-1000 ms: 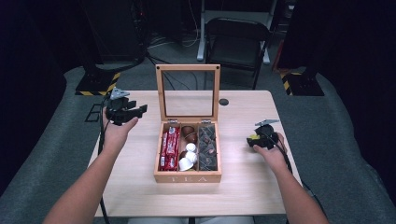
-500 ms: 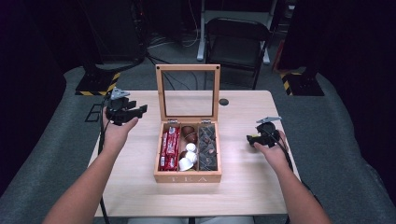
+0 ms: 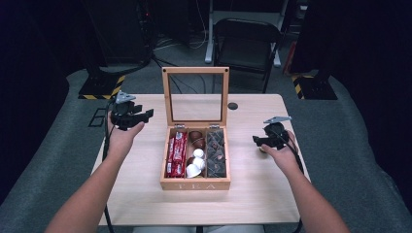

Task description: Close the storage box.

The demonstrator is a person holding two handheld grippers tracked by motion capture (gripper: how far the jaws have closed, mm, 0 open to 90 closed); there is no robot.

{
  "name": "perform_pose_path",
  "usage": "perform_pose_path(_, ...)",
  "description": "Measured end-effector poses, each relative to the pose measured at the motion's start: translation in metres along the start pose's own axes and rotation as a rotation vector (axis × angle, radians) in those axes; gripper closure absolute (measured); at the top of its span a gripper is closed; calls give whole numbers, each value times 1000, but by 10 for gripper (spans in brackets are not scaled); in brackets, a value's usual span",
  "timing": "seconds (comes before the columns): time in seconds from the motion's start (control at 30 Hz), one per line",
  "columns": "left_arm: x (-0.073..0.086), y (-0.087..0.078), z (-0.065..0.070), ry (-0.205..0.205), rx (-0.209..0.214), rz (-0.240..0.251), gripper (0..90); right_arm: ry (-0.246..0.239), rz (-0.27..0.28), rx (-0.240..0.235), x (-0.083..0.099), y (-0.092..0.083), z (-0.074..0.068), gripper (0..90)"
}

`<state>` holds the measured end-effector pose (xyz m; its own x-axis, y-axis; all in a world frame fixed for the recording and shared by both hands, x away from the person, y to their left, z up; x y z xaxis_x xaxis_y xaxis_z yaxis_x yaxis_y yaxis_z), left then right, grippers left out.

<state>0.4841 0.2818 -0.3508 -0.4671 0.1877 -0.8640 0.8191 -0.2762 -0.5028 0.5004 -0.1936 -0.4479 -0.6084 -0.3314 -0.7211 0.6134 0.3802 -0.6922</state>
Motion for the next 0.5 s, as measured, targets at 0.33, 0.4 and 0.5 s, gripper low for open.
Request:
perform_pose_path(0.33, 0, 0, -1, -1, -2, -2, 483, -31, 57, -72, -25, -13, -16, 388)
perform_pose_path(0.4, 0, 0, -1, -1, -3, 0, 483, -28, 61, -74, -27, -13, -19, 388)
perform_pose_path(0.5, 0, -1, -2, -1, -1, 0, 483, -33, 67, -88, -32, -14, -24, 387)
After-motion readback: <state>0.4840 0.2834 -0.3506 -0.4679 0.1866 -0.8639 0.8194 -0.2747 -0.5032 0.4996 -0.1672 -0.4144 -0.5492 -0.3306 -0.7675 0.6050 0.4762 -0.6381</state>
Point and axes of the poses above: each handheld gripper's, and its own axes: y roughly forward along the jaws, x roughly out of its underside, z roughly to its right, the point moved 1 cm from there along y, roughly forward along the jaws, and after that the axes turned 5 degrees about -x, right-handed, at the moved point
